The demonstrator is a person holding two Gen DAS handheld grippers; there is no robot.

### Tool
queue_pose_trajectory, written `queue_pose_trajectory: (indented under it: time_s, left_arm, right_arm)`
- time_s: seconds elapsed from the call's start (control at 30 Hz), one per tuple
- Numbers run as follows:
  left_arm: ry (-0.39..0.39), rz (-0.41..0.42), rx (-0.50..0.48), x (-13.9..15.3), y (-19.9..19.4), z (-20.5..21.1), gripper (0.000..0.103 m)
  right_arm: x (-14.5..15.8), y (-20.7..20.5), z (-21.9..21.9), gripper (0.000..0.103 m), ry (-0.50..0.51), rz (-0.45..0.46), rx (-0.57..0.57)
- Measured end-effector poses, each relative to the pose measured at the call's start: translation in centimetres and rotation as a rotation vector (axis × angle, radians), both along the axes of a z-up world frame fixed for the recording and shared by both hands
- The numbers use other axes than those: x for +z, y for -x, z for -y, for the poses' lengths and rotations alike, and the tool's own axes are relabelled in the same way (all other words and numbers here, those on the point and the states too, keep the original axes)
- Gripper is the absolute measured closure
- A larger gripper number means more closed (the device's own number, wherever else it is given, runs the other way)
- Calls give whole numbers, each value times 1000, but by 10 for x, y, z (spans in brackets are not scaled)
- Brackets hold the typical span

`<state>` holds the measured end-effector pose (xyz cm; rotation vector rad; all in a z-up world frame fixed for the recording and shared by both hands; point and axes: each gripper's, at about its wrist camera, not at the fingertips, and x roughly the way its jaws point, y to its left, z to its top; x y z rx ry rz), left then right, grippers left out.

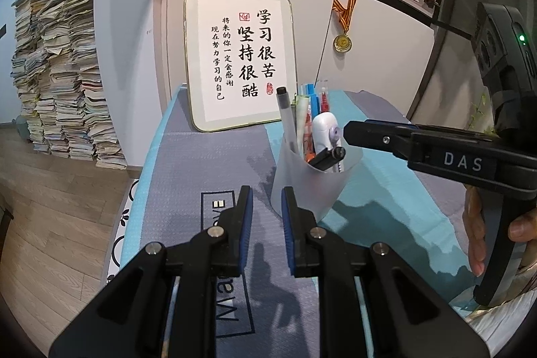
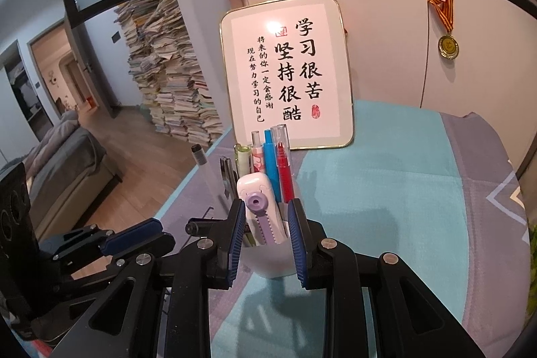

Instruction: Organize stationery

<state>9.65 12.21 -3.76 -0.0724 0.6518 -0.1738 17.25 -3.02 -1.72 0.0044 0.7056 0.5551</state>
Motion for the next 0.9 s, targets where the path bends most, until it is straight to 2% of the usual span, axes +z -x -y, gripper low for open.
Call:
queue_pose_trajectory:
  time_s: [0.17, 0.27, 0.37, 0.43, 0.6, 0.7, 0.8, 0.9]
  left_arm:
    - [-7, 11, -7, 4, 4, 5, 86]
    - [-10, 28, 6, 8, 8, 7, 79]
    - [-12, 47, 10, 12, 12, 9, 76]
    - [-16, 60, 14, 15, 16, 11, 70]
    - [-23, 88, 10, 22, 24, 18, 64]
    - [-29, 108, 11, 27, 30, 24, 53]
    - [-39, 135, 4, 32, 38, 32, 47]
    - [-56, 160, 6, 40, 47, 39, 39]
  right_arm:
    - [2, 4, 3, 76, 1, 6, -5]
    - [5, 8, 7, 76, 0, 10, -11]
    - [8, 13, 12, 76, -3, 18, -22]
    - [11, 17, 15, 76, -2, 23, -33]
    - [18, 29, 25, 76, 11, 43, -70]
    - [22, 39, 32, 75, 12, 58, -85]
    - [27, 50, 41, 61, 9, 75, -104]
    - [34, 63, 52, 59, -1, 103, -129]
